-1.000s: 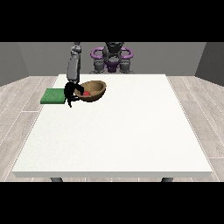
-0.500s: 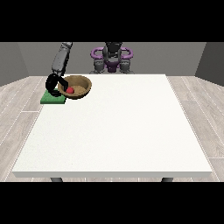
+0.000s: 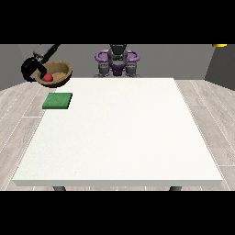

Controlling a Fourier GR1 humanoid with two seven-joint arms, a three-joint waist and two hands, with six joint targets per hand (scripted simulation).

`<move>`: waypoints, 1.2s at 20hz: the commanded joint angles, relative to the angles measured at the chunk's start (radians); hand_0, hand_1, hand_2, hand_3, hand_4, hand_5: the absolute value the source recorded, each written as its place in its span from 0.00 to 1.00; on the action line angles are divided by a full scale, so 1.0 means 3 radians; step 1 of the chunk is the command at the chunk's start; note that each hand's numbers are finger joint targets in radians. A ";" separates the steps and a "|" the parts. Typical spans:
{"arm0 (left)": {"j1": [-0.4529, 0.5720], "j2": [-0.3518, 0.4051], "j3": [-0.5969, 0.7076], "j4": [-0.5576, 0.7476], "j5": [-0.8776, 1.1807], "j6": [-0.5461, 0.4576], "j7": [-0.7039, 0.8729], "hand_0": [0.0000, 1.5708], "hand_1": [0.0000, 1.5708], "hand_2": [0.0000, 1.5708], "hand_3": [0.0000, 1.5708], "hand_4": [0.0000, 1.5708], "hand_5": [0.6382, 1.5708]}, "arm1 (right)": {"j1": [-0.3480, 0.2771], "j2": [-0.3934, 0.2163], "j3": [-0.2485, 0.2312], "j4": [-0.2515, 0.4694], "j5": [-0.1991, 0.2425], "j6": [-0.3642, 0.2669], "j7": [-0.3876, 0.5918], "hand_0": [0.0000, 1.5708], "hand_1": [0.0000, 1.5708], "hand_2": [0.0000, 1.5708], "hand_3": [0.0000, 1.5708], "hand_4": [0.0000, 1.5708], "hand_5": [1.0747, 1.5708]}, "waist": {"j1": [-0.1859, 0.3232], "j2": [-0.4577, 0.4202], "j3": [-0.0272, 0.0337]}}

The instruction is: Pick the cup and pour the ball into the bowl, then pick the bowl and place it on the pad

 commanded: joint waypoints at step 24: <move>0.0080 0.0468 0.0166 0.0425 0.0162 -0.0169 -0.0558 0.00 0.00 0.00 0.00 0.76 0.99 | -0.0201 0.0097 -0.0352 0.0500 -0.0165 -0.0063 -0.0217 1.00 1.00 1.00 0.74 0.12 0.97 | -0.0103 0.0397 0.0006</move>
